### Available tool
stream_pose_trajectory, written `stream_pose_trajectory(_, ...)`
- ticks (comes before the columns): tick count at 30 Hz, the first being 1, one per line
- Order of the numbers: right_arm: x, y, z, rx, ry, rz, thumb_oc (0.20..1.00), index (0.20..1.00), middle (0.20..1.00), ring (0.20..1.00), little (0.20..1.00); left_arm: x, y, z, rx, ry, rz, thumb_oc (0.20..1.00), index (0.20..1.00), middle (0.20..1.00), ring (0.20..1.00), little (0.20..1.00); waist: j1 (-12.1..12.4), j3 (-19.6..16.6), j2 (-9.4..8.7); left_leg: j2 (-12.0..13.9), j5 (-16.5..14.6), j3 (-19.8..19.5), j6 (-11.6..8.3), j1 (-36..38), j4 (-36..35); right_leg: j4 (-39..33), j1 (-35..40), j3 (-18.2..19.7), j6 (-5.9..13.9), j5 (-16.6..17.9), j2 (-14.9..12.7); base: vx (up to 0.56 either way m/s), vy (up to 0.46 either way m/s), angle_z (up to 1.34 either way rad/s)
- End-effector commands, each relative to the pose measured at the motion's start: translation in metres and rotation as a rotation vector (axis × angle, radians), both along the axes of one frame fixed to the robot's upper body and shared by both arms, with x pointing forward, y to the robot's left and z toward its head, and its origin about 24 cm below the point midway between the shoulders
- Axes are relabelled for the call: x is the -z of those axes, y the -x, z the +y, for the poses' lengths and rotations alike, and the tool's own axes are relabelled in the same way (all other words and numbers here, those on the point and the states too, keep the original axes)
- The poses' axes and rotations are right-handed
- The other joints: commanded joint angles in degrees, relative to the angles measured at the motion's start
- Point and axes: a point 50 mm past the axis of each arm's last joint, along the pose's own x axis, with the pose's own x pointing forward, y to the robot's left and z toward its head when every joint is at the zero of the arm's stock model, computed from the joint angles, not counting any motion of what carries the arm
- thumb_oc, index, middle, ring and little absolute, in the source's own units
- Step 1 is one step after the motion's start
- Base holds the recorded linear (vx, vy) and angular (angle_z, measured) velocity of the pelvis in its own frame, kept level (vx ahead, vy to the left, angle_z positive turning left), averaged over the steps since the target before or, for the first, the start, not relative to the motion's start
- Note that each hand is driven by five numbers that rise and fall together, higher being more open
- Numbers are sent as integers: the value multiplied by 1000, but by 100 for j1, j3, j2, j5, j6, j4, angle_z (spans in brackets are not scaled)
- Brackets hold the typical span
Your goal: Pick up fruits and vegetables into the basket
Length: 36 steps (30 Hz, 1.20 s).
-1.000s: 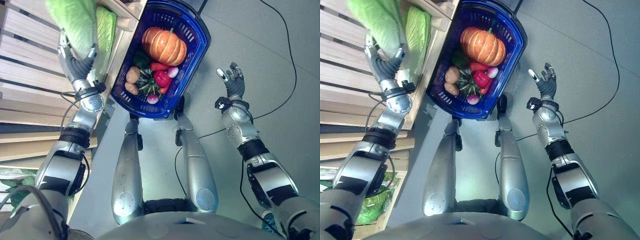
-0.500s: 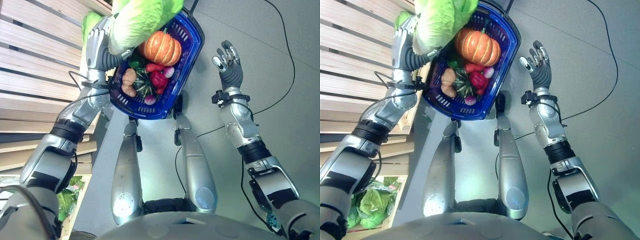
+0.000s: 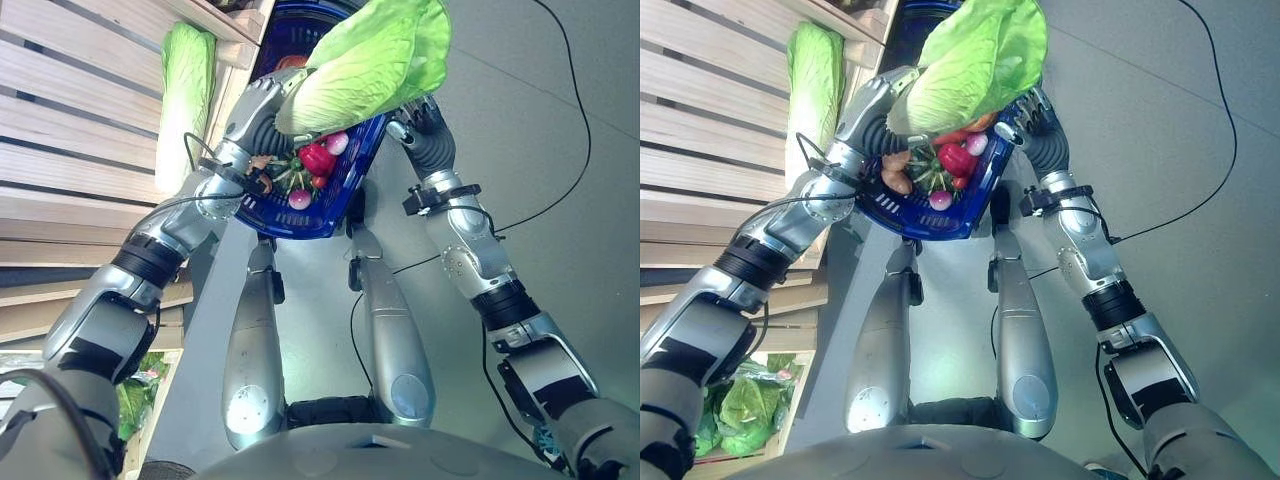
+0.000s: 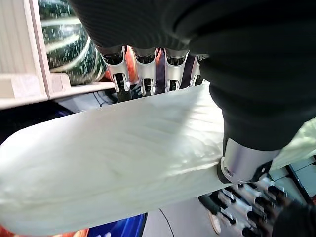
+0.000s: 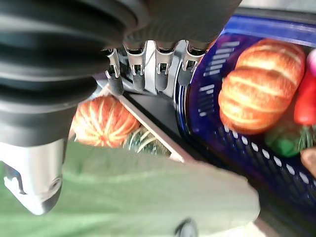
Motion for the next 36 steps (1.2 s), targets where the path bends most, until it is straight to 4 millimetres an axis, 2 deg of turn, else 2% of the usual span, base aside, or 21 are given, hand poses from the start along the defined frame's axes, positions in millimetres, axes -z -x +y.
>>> stream_pose_trajectory(1,-24,16,12,-127,-16,-108,1000,1000,1000,1000,1000,-26,18,-26,171,75,-97,200,200,200,200,200,16,-180,78,-289,-81,197,108,-116,-47,290,272,-283,276,-538,206,0,0,0)
stream_pose_trajectory(20,-45,34,35,-329,-82,-173,1000,1000,1000,1000,1000,-13,19,-40,210,-33,33,200,200,200,200,200,66,-180,16,-278,-73,178,115,-144,-87,266,219,-311,325,-491,224,0,0,0)
stream_pose_trajectory(22,-47,34,35,-334,-83,-181,501,501,501,501,501,-10,18,-40,209,-51,43,200,200,200,200,200,66,-180,9,-280,-74,181,115,-150,-83,263,213,-319,330,-484,224,0,0,0)
stream_pose_trajectory(23,-47,35,35,-336,-86,-183,200,200,200,200,200,-9,18,-40,207,-56,47,200,200,200,200,200,65,-180,8,-279,-73,182,114,-148,-86,260,213,-319,331,-481,225,0,0,0)
stream_pose_trajectory(36,-48,37,38,-368,-91,-187,200,200,200,200,200,1,10,-37,121,-102,142,200,200,200,200,200,83,-180,16,-291,-63,168,113,-177,-91,228,203,-341,356,-464,205,0,0,0)
